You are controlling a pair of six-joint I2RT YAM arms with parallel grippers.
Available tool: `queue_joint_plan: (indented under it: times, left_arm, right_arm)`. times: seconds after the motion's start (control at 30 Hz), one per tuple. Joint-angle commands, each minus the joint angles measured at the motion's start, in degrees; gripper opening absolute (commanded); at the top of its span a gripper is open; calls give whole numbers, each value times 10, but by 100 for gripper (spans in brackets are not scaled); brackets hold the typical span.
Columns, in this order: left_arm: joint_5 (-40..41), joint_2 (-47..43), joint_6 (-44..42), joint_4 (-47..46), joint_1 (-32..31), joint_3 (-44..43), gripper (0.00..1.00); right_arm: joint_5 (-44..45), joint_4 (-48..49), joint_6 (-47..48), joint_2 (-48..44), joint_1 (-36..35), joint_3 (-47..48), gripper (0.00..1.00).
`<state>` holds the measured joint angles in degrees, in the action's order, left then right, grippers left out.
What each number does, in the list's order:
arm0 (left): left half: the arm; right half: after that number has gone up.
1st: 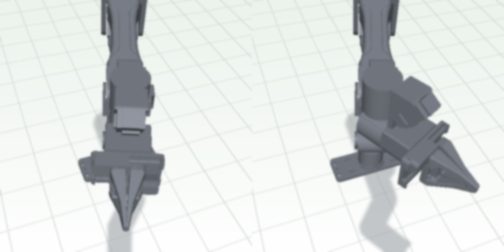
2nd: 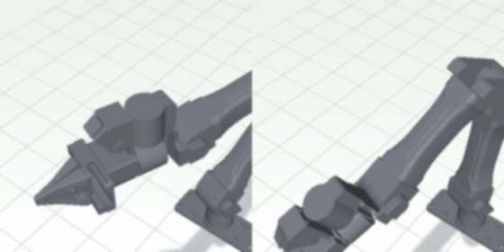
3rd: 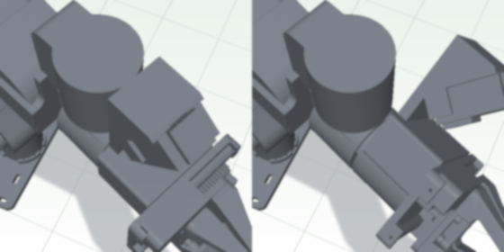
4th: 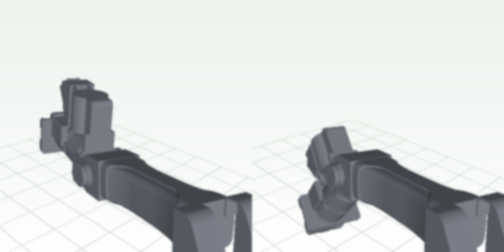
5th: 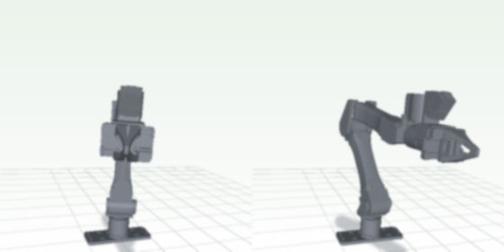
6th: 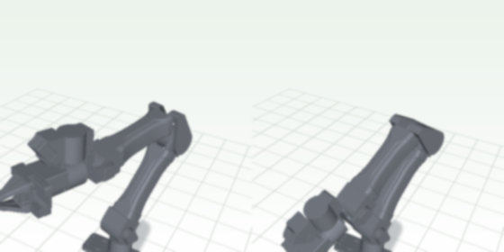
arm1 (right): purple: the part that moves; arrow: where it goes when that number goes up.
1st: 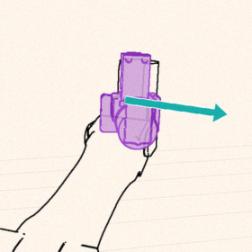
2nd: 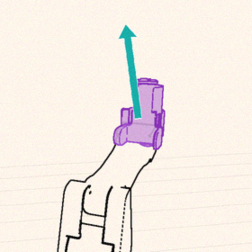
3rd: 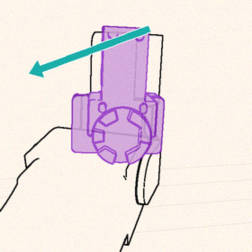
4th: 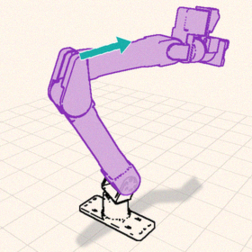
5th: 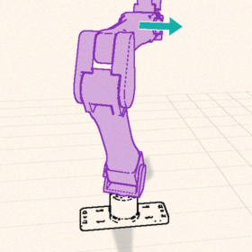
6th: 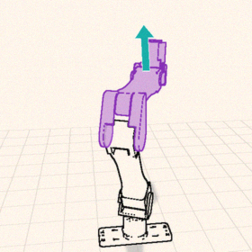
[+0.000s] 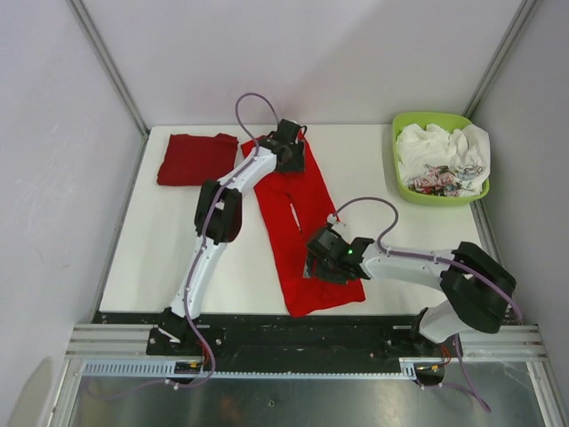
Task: Fold and stack the t-shirts
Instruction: Rotate the tshirt 90 degrees
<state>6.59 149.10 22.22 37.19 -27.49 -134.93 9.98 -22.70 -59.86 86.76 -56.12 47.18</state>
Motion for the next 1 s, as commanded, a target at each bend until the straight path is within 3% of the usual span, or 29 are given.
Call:
queue_joint_plan:
  times: [0.0,0.27,0.47,0.6,0.73,0.97]
  left_arm:
    - [-30,-40,-6,33,3,43,67]
    - [2,-79,19,32,5,50,65]
    - [96,-172,104,21,16,115,70]
    - [117,-228,132,10,28,178,70]
    - [107,-252,182,9,58,232,63]
    - [90,-199,184,9,70,192,56]
  right_arm:
    - [42,-88,18,-60,-1,-12,74]
    - [59,-71,85,-114,25,-23,75]
    - [14,48,176,-95,101,-19,75]
    - [-24,153,248,-32,175,18,75]
    - [-78,199,303,69,242,115,73]
    - [-153,241,333,215,312,261,73]
